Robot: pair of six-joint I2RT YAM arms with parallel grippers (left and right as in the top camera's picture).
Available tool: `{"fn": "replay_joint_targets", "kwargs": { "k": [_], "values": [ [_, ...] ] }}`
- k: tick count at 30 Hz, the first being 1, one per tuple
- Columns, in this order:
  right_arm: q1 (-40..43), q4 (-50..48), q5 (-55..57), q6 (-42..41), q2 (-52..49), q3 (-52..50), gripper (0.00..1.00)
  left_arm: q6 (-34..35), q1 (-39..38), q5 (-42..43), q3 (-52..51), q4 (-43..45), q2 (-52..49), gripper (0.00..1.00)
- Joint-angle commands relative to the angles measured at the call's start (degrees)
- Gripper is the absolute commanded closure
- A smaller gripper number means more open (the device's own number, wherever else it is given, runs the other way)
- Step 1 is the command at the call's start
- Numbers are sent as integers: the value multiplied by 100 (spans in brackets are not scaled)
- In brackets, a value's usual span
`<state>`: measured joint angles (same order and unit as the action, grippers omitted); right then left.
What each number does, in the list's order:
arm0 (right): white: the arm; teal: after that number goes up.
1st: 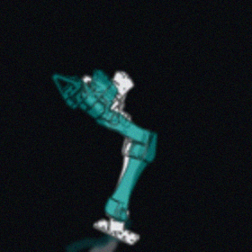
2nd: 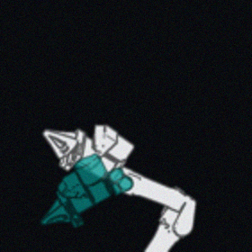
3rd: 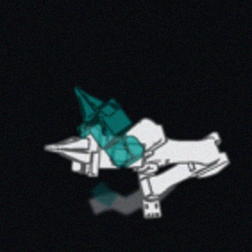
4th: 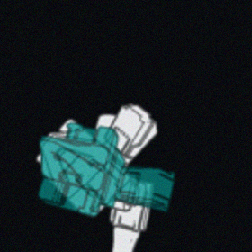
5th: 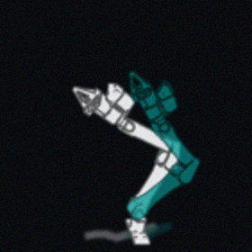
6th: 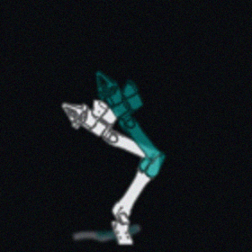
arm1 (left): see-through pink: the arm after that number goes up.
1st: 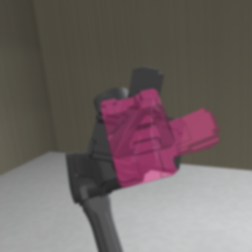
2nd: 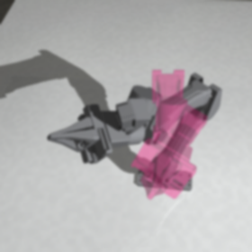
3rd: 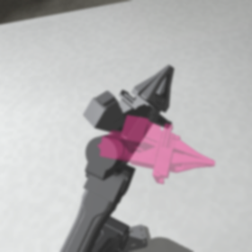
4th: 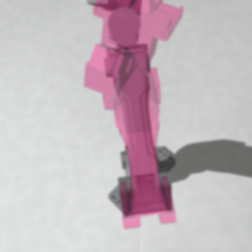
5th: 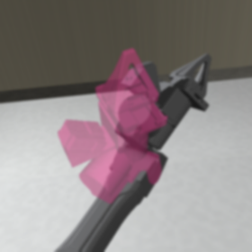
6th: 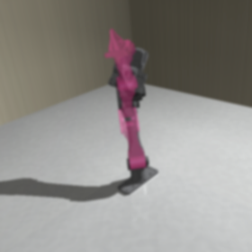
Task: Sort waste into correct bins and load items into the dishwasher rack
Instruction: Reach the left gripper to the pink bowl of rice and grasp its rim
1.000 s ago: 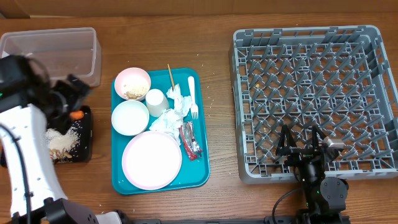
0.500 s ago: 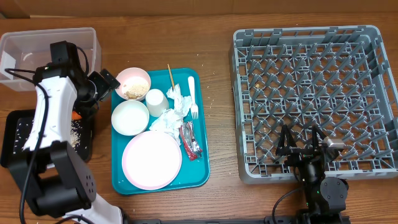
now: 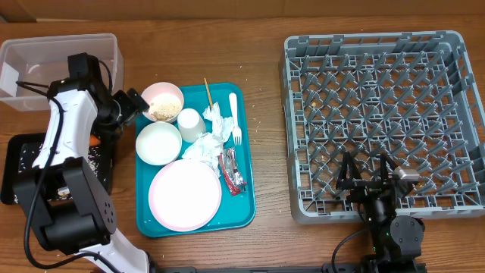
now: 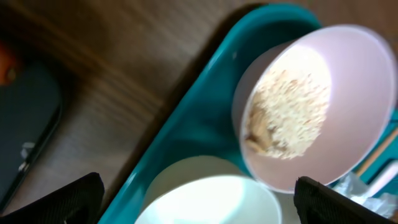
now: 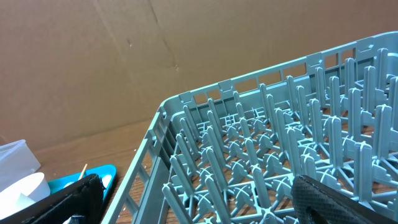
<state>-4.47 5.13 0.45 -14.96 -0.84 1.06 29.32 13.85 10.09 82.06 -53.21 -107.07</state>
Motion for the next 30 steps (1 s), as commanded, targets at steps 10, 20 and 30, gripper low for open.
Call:
{"fn": "replay_joint_targets", "kwargs": {
  "k": [10,20,30],
  "values": [
    [33,-39,76,17,68,-59,0,-127,-649,-74,7,1132,-46,3],
    [33,-39,76,17,68,-59,0,376,-1049,-1244,7,1233,-52,6],
    [33,-39,76,17,68,-59,0,369,-997,-1198,7,1156,-256,5]
  ]
}}
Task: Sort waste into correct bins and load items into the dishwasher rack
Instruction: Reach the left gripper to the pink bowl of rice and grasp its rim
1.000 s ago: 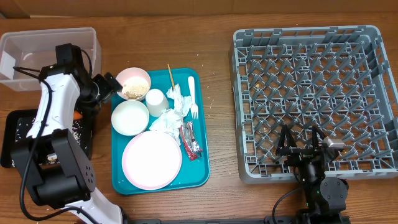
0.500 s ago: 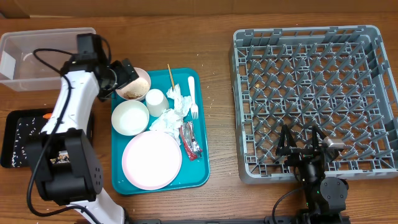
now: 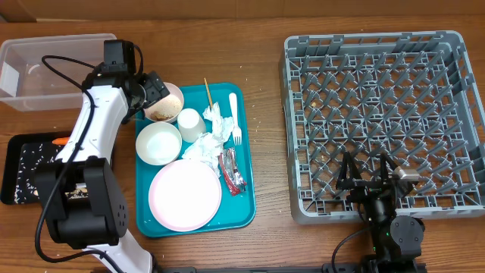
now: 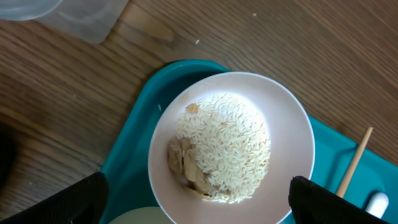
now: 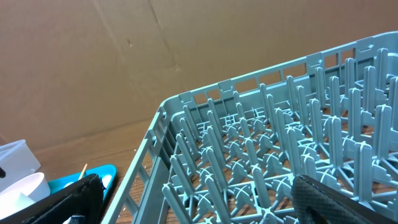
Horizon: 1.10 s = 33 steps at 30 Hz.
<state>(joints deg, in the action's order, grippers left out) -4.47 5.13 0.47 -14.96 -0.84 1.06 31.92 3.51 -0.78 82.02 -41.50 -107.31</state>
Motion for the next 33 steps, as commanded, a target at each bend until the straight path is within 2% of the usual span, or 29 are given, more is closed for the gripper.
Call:
{"fn": "replay_joint_targets", "kwargs": {
  "k": [1,11,17,26,33],
  "values": [
    [33,-39,74,17,68,-59,0,109,37,-111,11,-20,-306,5],
    [33,-39,74,17,68,-59,0,-168,37,-114,11,120,-623,7],
    [33,-39,74,17,68,-59,0,-234,31,-114,11,103,-713,15],
    [33,-39,74,17,68,-59,0,-190,24,-114,11,79,-765,33],
    [33,-39,74,17,68,-59,0,-90,22,-114,9,33,-787,37]
  ]
}}
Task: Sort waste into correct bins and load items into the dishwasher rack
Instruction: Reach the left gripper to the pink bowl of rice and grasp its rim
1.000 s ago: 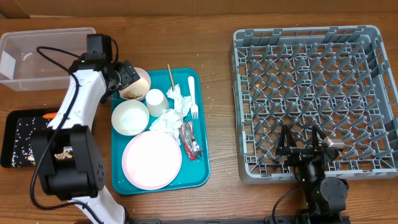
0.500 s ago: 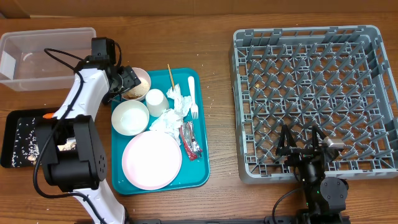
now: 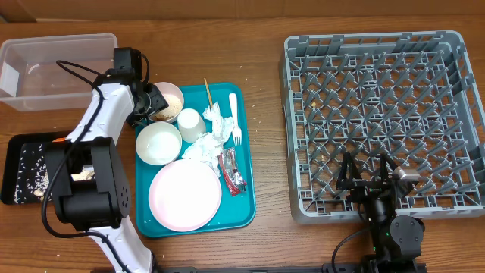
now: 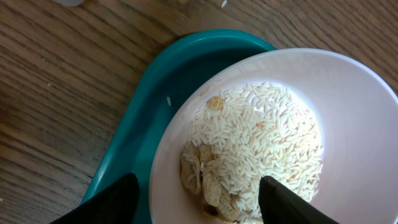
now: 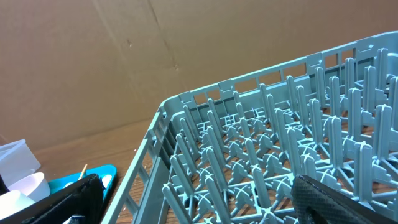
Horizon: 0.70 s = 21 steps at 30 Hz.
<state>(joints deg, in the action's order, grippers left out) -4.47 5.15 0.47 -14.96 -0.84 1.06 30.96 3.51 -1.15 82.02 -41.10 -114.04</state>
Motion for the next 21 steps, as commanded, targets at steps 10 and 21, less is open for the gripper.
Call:
{"fn": "replay_joint_targets", "kwargs": {
  "k": [10,21],
  "values": [
    [33,-42,74,17,68,-59,0,11,22,-76,9,-9,-195,54],
    [33,-42,74,17,68,-59,0,140,22,-76,24,0,-168,76]
  ]
}}
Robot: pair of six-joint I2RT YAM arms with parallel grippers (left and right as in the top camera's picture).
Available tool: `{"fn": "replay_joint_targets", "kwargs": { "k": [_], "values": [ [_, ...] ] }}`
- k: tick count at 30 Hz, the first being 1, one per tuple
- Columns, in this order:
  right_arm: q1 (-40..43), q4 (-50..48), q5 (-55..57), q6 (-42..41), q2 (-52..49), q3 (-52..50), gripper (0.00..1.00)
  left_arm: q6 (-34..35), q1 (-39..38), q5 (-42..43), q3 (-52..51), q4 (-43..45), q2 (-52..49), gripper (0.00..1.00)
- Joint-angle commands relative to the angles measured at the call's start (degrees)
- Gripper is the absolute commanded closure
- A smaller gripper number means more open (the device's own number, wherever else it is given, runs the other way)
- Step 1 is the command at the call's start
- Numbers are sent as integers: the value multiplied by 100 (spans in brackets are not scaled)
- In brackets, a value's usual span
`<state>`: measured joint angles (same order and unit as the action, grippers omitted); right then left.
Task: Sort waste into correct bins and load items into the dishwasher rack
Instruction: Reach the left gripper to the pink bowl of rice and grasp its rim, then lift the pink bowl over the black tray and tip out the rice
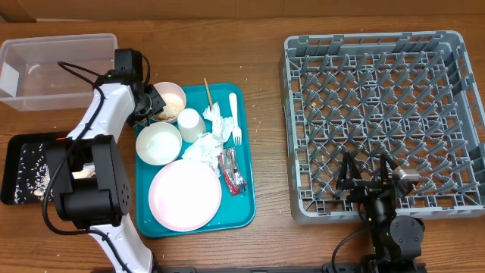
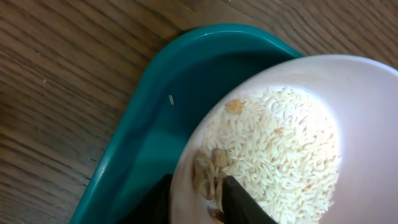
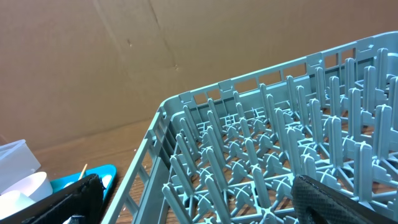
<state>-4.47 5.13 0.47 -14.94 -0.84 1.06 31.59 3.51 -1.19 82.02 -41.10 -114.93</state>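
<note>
A pink bowl of rice (image 1: 168, 102) sits at the far left corner of the teal tray (image 1: 242, 212). My left gripper (image 1: 149, 106) is shut on the bowl's near-left rim. In the left wrist view one finger is outside the rice bowl (image 2: 292, 143) and one inside, pinching its wall at the left gripper (image 2: 199, 202). The tray also holds an empty white bowl (image 1: 158, 142), a pink plate (image 1: 185, 194), a paper cup (image 1: 190, 123), crumpled napkins (image 1: 208, 136), a fork (image 1: 234, 117), a chopstick (image 1: 207, 95) and a wrapper (image 1: 231, 173). My right gripper (image 1: 367, 180) stands open at the front edge of the grey rack (image 1: 383, 114).
A clear plastic bin (image 1: 53, 64) stands at the far left, just behind the left arm. A black bin (image 1: 26, 167) with scattered rice lies at the left edge. The right wrist view shows the rack's pegs (image 3: 261, 137) between the right gripper (image 3: 199, 193) fingers.
My left gripper's fingers, which stood wide apart around the rice bowl's rim, have shut on that rim. The bowl has not visibly left the tray. The right arm is unchanged.
My left gripper was open to the left of the tray, near the black bin. It then hung open above the rice bowl, then lower with its fingers astride the bowl's rim. Now it grips that rim. The right gripper stayed open at the rack throughout.
</note>
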Motion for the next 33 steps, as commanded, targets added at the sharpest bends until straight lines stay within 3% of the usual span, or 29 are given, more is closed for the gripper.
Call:
{"fn": "replay_joint_targets", "kwargs": {
  "k": [1,5,8,18,28,33],
  "values": [
    [33,-39,74,15,68,-59,0,76,22,-72,26,-2,-79,78],
    [33,-39,74,15,68,-59,0,76,22,-72,28,-4,-76,85],
    [33,-39,74,15,68,-59,0,76,24,-72,79,-79,-76,96],
    [33,-39,74,15,68,-59,0,85,22,-72,1038,-935,-76,96],
    [33,-39,74,15,68,-59,0,149,33,-85,2496,-2430,66,96],
    [33,-39,76,15,68,-59,0,557,162,-487,2879,-3134,387,96]
  ]
}}
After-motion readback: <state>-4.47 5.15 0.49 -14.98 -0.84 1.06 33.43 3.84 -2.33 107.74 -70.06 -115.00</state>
